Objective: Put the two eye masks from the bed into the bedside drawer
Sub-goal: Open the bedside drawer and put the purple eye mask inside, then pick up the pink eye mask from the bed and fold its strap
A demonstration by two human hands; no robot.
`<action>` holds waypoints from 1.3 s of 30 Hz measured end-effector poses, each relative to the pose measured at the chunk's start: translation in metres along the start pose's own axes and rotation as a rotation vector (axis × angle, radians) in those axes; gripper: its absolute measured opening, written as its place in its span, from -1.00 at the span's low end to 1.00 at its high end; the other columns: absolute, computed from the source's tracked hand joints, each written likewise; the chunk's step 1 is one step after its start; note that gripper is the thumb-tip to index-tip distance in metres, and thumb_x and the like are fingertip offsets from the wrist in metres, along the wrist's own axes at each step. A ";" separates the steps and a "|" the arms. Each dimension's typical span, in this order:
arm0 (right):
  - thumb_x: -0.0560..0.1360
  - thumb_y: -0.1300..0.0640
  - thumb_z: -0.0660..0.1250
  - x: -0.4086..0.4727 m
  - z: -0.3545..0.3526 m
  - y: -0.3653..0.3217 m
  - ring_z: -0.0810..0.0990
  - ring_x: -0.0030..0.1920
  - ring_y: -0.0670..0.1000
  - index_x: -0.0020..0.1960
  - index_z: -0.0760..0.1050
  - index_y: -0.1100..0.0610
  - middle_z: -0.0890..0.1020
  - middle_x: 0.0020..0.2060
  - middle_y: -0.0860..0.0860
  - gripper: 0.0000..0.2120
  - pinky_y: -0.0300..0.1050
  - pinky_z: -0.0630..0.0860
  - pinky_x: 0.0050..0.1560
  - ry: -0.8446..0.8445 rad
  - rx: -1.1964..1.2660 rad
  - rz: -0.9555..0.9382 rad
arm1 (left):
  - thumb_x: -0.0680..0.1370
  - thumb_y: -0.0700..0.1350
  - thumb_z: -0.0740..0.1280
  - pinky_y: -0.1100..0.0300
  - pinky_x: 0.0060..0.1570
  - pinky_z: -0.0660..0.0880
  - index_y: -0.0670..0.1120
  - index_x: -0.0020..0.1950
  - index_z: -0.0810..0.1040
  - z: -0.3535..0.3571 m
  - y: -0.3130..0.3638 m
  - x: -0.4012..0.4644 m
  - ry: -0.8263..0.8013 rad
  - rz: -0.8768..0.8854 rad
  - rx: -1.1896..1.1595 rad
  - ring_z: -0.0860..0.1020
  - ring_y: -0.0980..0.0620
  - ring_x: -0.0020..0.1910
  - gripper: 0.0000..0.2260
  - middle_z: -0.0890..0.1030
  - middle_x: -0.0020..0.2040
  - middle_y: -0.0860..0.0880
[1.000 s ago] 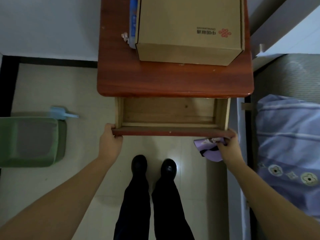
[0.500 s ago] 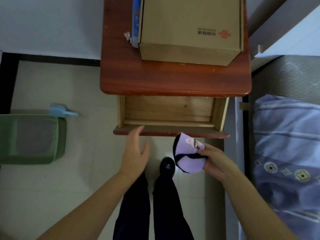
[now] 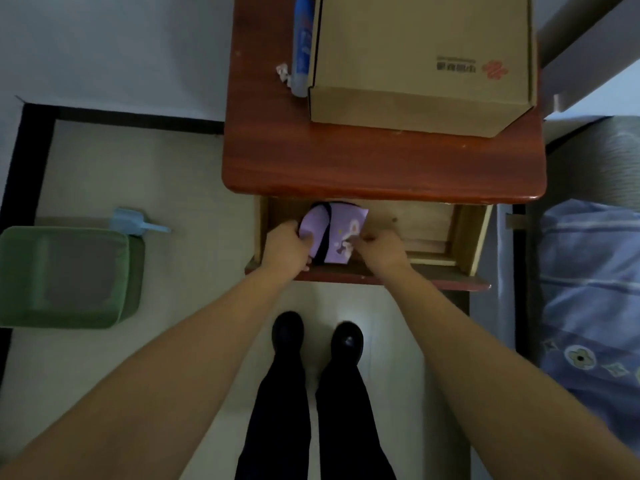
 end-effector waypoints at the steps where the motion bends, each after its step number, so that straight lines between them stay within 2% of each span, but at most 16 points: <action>1: 0.53 0.07 0.25 0.012 0.003 -0.007 0.34 -0.42 0.07 -0.48 0.23 0.07 0.34 -0.52 0.04 -0.57 -0.09 0.25 -0.31 0.010 -0.072 -0.022 | 0.60 -0.13 0.17 0.26 -0.57 0.49 -0.24 0.17 0.44 -0.006 0.000 0.011 0.054 0.020 0.035 0.55 -0.04 -0.41 -0.77 0.60 -0.07 -0.27; 3: 0.54 0.08 0.20 0.033 0.012 -0.025 0.41 -0.30 0.11 -0.44 0.29 0.08 0.40 -0.45 0.04 -0.62 -0.13 0.25 -0.25 0.033 -0.168 -0.071 | 0.58 -0.16 0.17 0.10 -0.27 0.60 -0.25 0.16 0.44 -0.017 -0.003 0.029 0.152 0.045 0.078 0.62 -0.21 -0.21 -0.78 0.61 0.02 -0.31; 4: 0.55 0.09 0.18 0.041 0.017 -0.033 0.46 -0.23 0.14 -0.38 0.36 0.11 0.46 -0.37 0.07 -0.68 -0.14 0.26 -0.23 0.044 -0.201 -0.092 | 0.57 -0.19 0.17 0.08 -0.13 0.57 -0.25 0.17 0.44 -0.019 -0.005 0.035 0.187 0.041 0.099 0.61 -0.26 -0.08 -0.78 0.60 0.07 -0.31; 6: 0.56 0.12 0.14 0.054 0.029 -0.042 0.55 -0.08 0.20 -0.16 0.49 0.18 0.59 -0.16 0.18 -0.78 -0.12 0.30 -0.19 0.056 -0.256 -0.113 | 0.57 -0.23 0.17 0.16 -0.13 0.38 -0.27 0.18 0.45 -0.015 -0.011 0.046 0.189 0.001 0.173 0.54 -0.25 0.10 -0.77 0.57 0.15 -0.28; 8: 0.56 0.14 0.11 0.061 0.040 -0.039 0.58 0.00 0.22 -0.03 0.52 0.20 0.63 -0.01 0.21 -0.77 -0.11 0.35 -0.16 0.040 -0.332 -0.098 | 0.58 -0.23 0.14 0.14 -0.12 0.31 -0.27 0.24 0.43 -0.002 -0.016 0.051 0.114 -0.077 0.230 0.49 -0.23 0.19 -0.73 0.53 0.23 -0.26; 12: 0.56 0.04 0.12 0.059 0.044 -0.025 0.59 0.00 0.22 -0.01 0.51 0.17 0.64 0.01 0.21 -0.74 -0.08 0.39 -0.15 0.017 -0.336 -0.060 | 0.58 -0.23 0.12 0.07 0.05 0.42 -0.34 0.36 0.28 0.012 -0.028 0.042 0.023 -0.244 0.146 0.43 -0.24 0.25 -0.64 0.42 0.33 -0.30; 15: 0.56 0.02 0.13 0.050 0.031 -0.016 0.57 0.04 0.23 0.05 0.51 0.19 0.63 0.04 0.21 -0.71 -0.05 0.44 -0.10 -0.009 -0.332 -0.009 | 0.58 -0.22 0.12 0.05 0.12 0.42 -0.32 0.35 0.28 0.007 -0.025 0.027 0.010 -0.262 0.122 0.43 -0.24 0.26 -0.64 0.41 0.34 -0.30; 17: 0.55 0.08 0.17 0.037 0.012 -0.011 0.56 0.11 0.23 0.12 0.50 0.23 0.61 0.10 0.22 -0.72 -0.01 0.47 0.04 0.000 -0.327 0.045 | 0.57 -0.22 0.13 0.03 0.11 0.43 -0.29 0.36 0.28 -0.002 -0.018 0.011 0.017 -0.238 0.112 0.44 -0.26 0.25 -0.63 0.42 0.33 -0.30; 19: 0.55 0.10 0.18 0.014 -0.014 -0.011 0.56 0.11 0.21 0.16 0.48 0.22 0.61 0.11 0.22 -0.73 0.00 0.48 0.06 0.031 -0.297 0.070 | 0.56 -0.22 0.14 0.02 0.06 0.43 -0.25 0.39 0.27 -0.011 -0.005 -0.010 -0.001 -0.169 0.150 0.45 -0.28 0.22 -0.61 0.43 0.32 -0.29; 21: 0.55 0.06 0.18 -0.019 -0.044 -0.015 0.57 -0.02 0.17 0.15 0.47 0.20 0.62 0.04 0.19 -0.72 -0.04 0.48 -0.05 0.063 -0.290 0.079 | 0.56 -0.23 0.13 0.03 -0.02 0.41 -0.21 0.42 0.25 -0.017 0.018 -0.040 -0.066 -0.050 0.237 0.47 -0.27 0.18 -0.59 0.45 0.29 -0.27; 23: 0.56 -0.01 0.14 -0.060 -0.079 -0.021 0.53 -0.12 0.13 0.17 0.44 0.17 0.60 -0.01 0.14 -0.69 -0.06 0.47 -0.12 0.099 -0.290 0.097 | 0.57 -0.24 0.11 0.01 0.00 0.42 -0.20 0.40 0.28 -0.022 0.054 -0.076 -0.110 0.105 0.337 0.48 -0.26 0.15 -0.62 0.46 0.28 -0.26; 25: 0.58 -0.05 0.08 -0.102 -0.116 -0.030 0.52 0.01 0.18 0.22 0.41 0.15 0.56 0.10 0.17 -0.65 0.03 0.46 0.01 0.176 -0.328 0.087 | 0.58 -0.21 0.11 -0.05 0.08 0.44 -0.21 0.38 0.31 -0.025 0.099 -0.113 -0.102 0.273 0.448 0.48 -0.26 0.15 -0.64 0.46 0.28 -0.25; 28: 0.58 -0.06 0.03 -0.158 -0.171 -0.043 0.43 0.21 0.23 0.22 0.40 0.12 0.50 0.20 0.18 -0.64 0.15 0.34 0.19 0.376 -0.422 -0.011 | 0.58 -0.16 0.10 -0.03 0.13 0.41 -0.16 0.33 0.36 -0.015 0.172 -0.166 -0.058 0.553 0.620 0.47 -0.22 0.20 -0.67 0.50 0.23 -0.21; 30: 0.57 -0.08 0.01 -0.188 -0.203 -0.041 0.42 0.24 0.21 0.22 0.39 0.08 0.50 0.22 0.15 -0.63 0.19 0.31 0.24 0.478 -0.473 -0.053 | 0.58 -0.13 0.09 -0.02 0.10 0.42 -0.15 0.31 0.37 0.007 0.214 -0.198 -0.086 0.708 0.716 0.45 -0.20 0.19 -0.68 0.50 0.21 -0.20; 32: 0.57 -0.10 0.01 -0.208 -0.235 -0.023 0.42 0.26 0.19 0.23 0.40 0.06 0.51 0.24 0.13 -0.62 0.20 0.29 0.29 0.532 -0.460 -0.016 | 0.59 -0.09 0.08 -0.07 0.14 0.45 -0.14 0.32 0.37 0.036 0.250 -0.222 -0.139 0.806 0.804 0.44 -0.20 0.20 -0.68 0.49 0.22 -0.19; 39: 0.56 -0.07 0.03 -0.267 -0.379 0.102 0.42 0.27 0.18 0.24 0.42 0.07 0.52 0.25 0.11 -0.62 0.17 0.27 0.28 0.694 -0.373 0.197 | 0.60 -0.04 0.07 -0.07 0.07 0.45 -0.15 0.18 0.43 0.185 0.359 -0.295 -0.229 1.012 0.952 0.47 -0.24 0.16 -0.72 0.51 0.16 -0.22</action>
Point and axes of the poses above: each hand's wrist, its own x-axis towards the middle knuckle, its own z-axis out of the palm, y = z × x, the point moved 10 cm from there along x, towards the middle knuckle
